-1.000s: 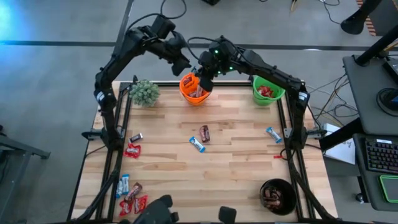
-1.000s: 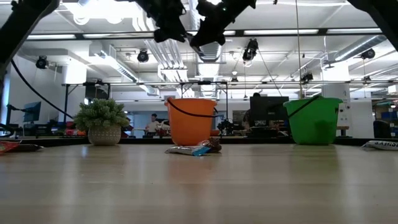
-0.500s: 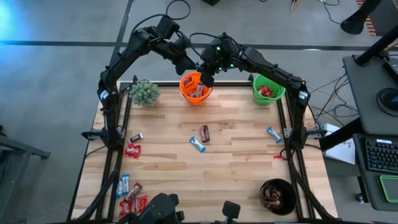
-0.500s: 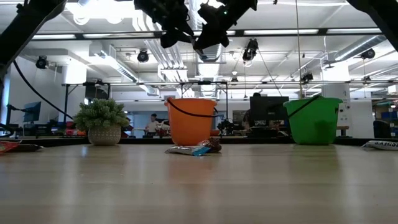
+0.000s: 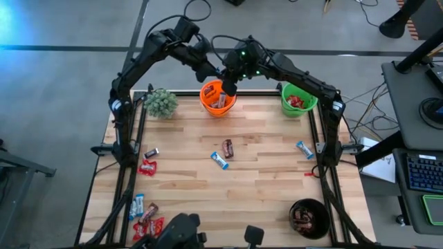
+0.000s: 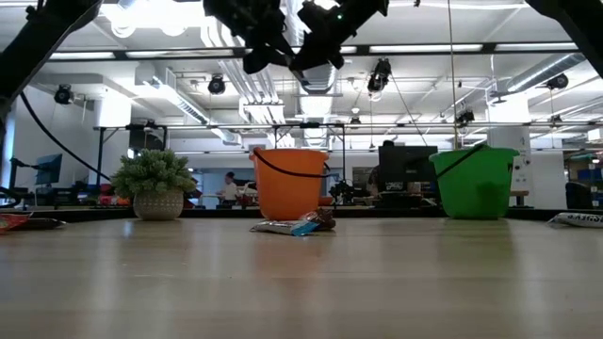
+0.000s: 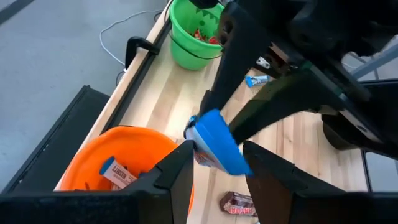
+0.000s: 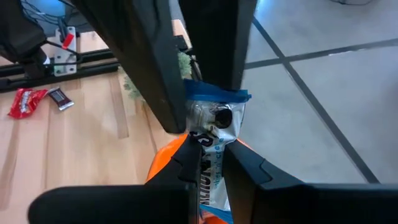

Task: Organize candy in baskets
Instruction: Put the white chocolate bar into the orange bucket

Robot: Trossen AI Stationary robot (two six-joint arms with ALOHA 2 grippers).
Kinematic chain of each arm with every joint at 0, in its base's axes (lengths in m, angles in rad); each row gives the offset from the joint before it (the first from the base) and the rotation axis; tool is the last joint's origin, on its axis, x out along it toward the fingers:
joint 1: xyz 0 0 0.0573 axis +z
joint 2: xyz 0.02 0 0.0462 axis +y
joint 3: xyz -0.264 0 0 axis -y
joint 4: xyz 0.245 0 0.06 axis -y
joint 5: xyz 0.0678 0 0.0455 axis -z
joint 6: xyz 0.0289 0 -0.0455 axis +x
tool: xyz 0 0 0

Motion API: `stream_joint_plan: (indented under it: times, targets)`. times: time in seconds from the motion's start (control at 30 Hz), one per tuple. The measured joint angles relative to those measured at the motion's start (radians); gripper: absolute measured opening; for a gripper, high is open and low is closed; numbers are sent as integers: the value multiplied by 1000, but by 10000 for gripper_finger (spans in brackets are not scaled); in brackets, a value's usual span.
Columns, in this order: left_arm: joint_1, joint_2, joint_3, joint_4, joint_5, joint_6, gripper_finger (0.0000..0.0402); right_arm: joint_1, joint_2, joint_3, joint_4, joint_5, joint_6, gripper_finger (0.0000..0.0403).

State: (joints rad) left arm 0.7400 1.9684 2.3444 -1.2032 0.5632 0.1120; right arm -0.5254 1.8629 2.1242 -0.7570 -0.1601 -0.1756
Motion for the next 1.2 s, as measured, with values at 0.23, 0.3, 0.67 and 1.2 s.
stream_joint_plan:
  times: [0.23,0.3,0.67,1.2]
  targets:
    - [2,23,0,30,1,16,121,3,0,0,3,2,0,33]
    - [2,25,0,30,0,30,121,2,0,0,-3,3,0,33]
    - [7,17,0,25,-51,82,49,1,0,-1,-10,2,-4,33]
    - [7,17,0,25,-58,108,4,0,-1,-1,-17,-5,1,62]
